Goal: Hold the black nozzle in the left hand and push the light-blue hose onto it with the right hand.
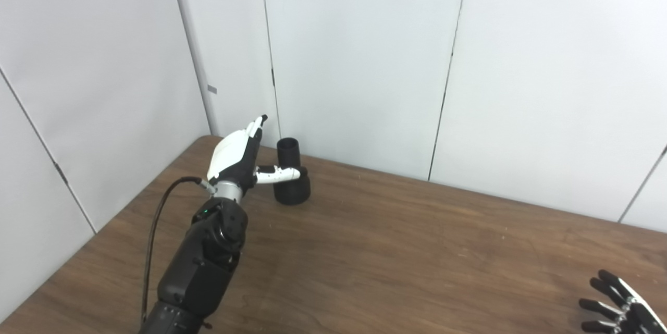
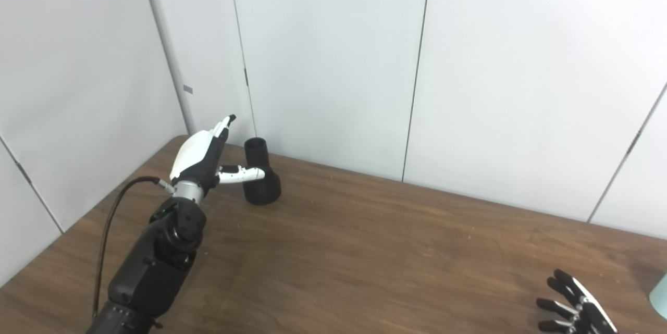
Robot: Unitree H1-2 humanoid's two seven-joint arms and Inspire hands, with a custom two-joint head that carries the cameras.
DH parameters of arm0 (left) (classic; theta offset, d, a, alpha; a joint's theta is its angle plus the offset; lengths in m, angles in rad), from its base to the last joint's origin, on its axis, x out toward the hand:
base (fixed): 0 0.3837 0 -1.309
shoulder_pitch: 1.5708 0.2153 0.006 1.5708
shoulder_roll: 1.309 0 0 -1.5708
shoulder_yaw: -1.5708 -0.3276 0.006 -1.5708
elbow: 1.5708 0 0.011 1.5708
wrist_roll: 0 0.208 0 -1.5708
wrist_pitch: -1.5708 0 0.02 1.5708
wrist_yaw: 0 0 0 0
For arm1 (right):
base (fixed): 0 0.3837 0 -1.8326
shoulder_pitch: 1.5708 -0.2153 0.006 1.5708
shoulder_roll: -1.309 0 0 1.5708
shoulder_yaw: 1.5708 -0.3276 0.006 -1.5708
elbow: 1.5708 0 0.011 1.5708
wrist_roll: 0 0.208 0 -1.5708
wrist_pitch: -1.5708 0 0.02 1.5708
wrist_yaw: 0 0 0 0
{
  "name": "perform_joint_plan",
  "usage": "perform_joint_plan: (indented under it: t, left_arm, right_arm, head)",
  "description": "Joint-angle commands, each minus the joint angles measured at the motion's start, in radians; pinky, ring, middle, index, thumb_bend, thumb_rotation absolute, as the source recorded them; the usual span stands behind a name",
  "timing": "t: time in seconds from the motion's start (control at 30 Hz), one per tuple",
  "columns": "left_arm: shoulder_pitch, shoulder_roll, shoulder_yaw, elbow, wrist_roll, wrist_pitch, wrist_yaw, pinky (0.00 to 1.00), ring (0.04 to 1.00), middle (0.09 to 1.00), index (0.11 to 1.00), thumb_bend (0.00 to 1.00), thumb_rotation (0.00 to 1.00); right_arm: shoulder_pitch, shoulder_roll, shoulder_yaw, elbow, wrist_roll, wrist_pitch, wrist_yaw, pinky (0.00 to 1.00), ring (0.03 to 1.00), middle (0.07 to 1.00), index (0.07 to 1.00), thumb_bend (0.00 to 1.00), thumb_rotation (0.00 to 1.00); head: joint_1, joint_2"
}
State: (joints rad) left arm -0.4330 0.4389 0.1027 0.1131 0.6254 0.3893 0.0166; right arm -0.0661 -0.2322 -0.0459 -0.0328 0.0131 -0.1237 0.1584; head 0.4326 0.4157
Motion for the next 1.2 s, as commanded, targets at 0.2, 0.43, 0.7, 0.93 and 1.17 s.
perform_joint_plan:
  t: [0.2,0.43,0.7,0.93,1.17]
  left_arm:
    - [-0.068,0.025,0.015,0.037,-0.061,0.021,0.031,1.00,1.000,0.992,1.000,1.00,0.49]
    - [-0.067,0.042,-0.002,0.084,-0.122,0.000,0.002,1.00,1.000,0.994,0.939,1.00,0.51]
    - [-0.074,0.068,-0.049,0.098,-0.152,0.023,-0.046,1.00,1.000,0.994,0.925,1.00,0.46]
    - [-0.069,0.083,-0.089,0.107,-0.146,0.025,-0.054,1.00,1.000,0.972,0.912,1.00,0.44]
    - [-0.069,0.076,-0.115,0.155,-0.140,-0.014,-0.027,1.00,1.000,0.946,0.871,1.00,0.41]
  right_arm:
    - [-0.015,-0.021,-0.014,-0.042,0.016,-0.014,0.003,0.62,0.760,0.879,0.893,0.77,0.20]
    - [-0.014,-0.021,-0.015,-0.046,0.017,-0.012,0.003,0.61,0.758,0.879,0.893,0.77,0.20]
    - [-0.007,-0.023,-0.017,-0.058,0.020,-0.007,0.004,0.62,0.759,0.880,0.894,0.77,0.19]
    - [-0.006,-0.022,-0.016,-0.062,0.017,-0.002,0.004,0.62,0.762,0.881,0.895,0.77,0.19]
    - [-0.003,-0.024,-0.019,-0.079,0.023,0.012,0.006,0.62,0.768,0.882,0.897,0.76,0.18]
  head:
    - [-0.001,0.005]
    - [-0.003,0.009]
    - [-0.005,0.018]
    - [-0.009,0.023]
    - [-0.009,0.024]
